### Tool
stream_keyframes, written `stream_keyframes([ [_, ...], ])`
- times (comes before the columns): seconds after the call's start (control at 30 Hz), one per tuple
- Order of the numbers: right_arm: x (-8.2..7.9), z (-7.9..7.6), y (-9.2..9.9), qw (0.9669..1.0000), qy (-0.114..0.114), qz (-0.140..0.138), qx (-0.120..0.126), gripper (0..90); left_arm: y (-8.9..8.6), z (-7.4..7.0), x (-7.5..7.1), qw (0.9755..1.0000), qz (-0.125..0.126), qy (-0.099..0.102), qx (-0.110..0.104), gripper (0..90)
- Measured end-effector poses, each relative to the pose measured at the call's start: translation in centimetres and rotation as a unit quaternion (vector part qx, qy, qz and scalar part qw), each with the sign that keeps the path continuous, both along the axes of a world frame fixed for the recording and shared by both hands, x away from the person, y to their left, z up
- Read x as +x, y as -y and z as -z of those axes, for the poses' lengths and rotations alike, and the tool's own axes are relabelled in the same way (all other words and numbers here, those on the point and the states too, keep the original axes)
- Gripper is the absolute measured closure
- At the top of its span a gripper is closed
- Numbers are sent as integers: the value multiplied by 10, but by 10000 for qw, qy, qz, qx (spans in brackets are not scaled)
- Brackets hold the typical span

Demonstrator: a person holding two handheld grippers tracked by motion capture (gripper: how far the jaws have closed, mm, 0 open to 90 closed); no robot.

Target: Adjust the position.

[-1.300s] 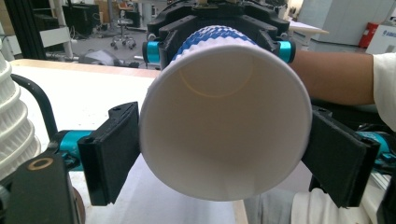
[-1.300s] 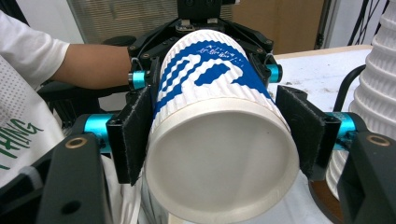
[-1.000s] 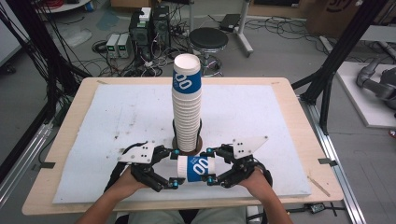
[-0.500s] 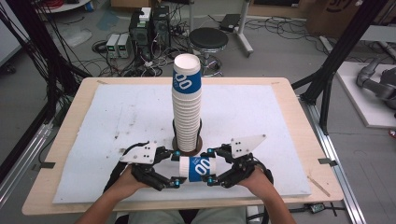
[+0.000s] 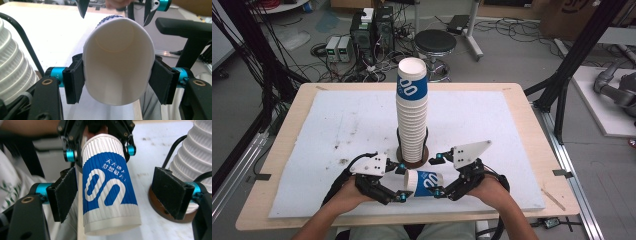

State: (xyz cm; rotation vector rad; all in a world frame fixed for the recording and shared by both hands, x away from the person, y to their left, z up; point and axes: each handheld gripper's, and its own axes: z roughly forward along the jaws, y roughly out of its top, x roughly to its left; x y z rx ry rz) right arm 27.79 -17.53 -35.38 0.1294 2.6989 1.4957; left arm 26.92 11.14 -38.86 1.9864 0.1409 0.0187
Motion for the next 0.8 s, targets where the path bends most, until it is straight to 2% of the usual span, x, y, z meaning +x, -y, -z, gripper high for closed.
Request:
stream_keyframes([
  [0.07,0,-5,-5,9994,136,-64,-299,215,1,-1,0,9999,-17,26,145,348],
  [0.17,1,-9,-14,9966,345,-169,-724,217,3,0,-1,9996,-59,31,290,347],
  [0.27,1,-13,-26,9907,496,-293,-1232,239,5,0,-1,9990,-81,64,444,347],
  [0.37,1,-13,-37,9846,560,-451,-1593,260,5,-1,-1,9985,-110,59,526,347],
  [0.5,1,-11,-47,9776,608,-560,-1938,260,5,-2,-1,9981,-131,69,603,346],
  [0.67,1,-8,-55,9718,613,-657,-2179,268,6,-2,0,9976,-155,39,680,346],
  [0.8,2,-8,-61,9653,654,-738,-2417,268,8,-1,-1,9968,-145,50,781,346],
])
